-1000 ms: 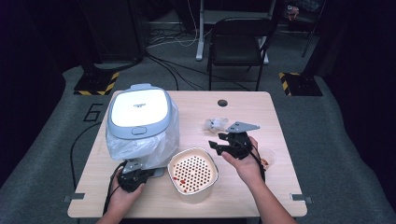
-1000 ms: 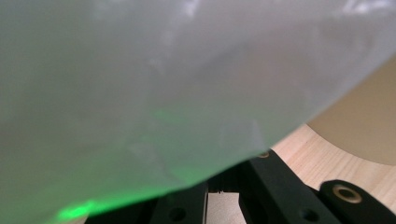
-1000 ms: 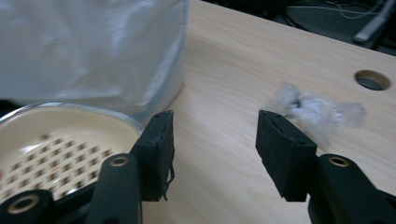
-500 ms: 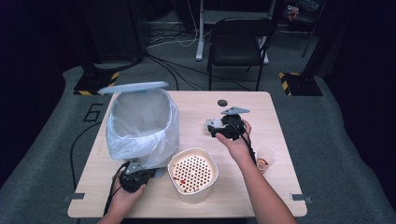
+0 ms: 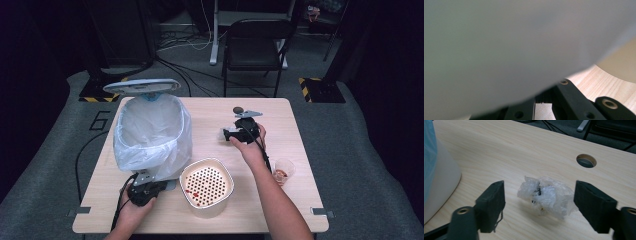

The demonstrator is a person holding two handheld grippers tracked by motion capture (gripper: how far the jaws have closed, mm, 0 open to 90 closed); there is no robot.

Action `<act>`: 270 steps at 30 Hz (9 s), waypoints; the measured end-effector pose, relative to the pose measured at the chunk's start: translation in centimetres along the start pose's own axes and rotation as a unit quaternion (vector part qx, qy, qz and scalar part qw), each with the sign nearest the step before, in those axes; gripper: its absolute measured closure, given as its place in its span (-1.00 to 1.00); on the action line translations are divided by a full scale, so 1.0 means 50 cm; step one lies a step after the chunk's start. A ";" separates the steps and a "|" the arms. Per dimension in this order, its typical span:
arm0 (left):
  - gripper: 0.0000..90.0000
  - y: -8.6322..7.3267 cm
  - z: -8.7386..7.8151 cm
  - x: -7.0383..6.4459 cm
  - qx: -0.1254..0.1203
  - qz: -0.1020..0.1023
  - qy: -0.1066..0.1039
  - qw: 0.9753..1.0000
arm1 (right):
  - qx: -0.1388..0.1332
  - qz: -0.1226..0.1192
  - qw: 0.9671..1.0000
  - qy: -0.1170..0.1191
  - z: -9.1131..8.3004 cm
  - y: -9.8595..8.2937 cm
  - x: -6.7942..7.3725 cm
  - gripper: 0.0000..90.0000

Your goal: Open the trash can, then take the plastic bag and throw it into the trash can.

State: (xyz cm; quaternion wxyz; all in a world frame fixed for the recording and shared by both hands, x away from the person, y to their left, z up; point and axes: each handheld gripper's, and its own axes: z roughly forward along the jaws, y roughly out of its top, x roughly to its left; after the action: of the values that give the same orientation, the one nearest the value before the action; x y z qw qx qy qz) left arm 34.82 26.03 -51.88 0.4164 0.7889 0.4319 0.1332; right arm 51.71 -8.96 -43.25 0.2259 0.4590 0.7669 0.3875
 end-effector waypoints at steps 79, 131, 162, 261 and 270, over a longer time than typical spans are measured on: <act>1.00 0.002 0.000 -0.001 0.004 0.004 -0.002 1.000 | 0.093 0.040 0.993 -0.061 -0.024 -0.127 -0.002 -0.55; 1.00 0.003 0.000 -0.003 0.008 0.004 0.003 1.000 | 0.070 -0.008 0.997 0.015 -0.115 -0.146 0.057 0.45; 1.00 0.004 0.000 -0.001 0.010 0.010 -0.003 1.000 | -0.029 -0.114 0.985 0.127 -0.248 0.148 0.168 0.45; 1.00 0.002 -0.002 -0.001 0.010 -0.004 -0.009 1.000 | -0.020 -0.123 0.984 0.129 -0.238 -0.007 0.195 0.32; 1.00 0.000 -0.002 -0.001 0.007 -0.003 -0.007 1.000 | -0.001 -0.084 0.988 0.127 -0.225 -0.080 0.169 0.33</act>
State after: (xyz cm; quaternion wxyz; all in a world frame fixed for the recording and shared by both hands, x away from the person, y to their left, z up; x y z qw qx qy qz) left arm 34.75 26.04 -51.83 0.4145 0.7910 0.4326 0.1238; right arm 37.68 -6.97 -39.64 0.1592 0.3398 0.8250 0.4225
